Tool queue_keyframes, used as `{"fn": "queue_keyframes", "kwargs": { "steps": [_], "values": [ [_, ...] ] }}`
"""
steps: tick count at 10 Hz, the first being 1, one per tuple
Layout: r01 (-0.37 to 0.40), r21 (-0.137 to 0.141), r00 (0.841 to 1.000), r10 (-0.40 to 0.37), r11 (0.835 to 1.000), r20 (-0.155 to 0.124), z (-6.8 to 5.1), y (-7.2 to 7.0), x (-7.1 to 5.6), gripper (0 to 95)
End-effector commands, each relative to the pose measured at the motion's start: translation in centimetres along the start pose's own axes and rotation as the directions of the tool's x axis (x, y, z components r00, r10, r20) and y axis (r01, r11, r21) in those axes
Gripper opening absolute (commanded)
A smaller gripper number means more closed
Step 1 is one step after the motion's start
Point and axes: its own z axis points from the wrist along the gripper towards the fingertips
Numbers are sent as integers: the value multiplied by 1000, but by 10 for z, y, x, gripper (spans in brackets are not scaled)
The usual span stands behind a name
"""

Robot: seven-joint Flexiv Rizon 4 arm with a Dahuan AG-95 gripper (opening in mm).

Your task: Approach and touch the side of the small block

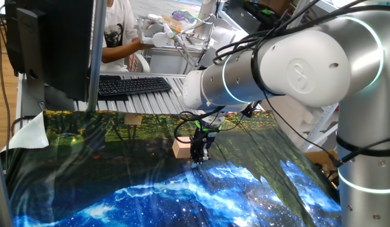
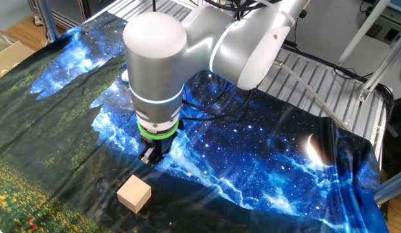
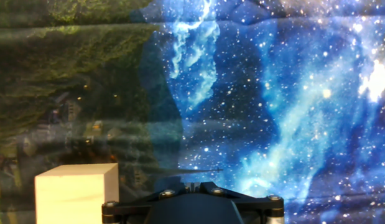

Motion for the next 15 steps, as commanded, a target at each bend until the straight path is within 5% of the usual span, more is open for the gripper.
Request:
{"fn": "queue_keyframes", "kwargs": {
  "steps": [1, 15],
  "values": [
    [0, 1, 1000, 0, 1000, 0, 1, 4, 1, 0],
    [6, 17, 1000, -6, 1000, -5, 8, 29, 4, 0]
  ]
}}
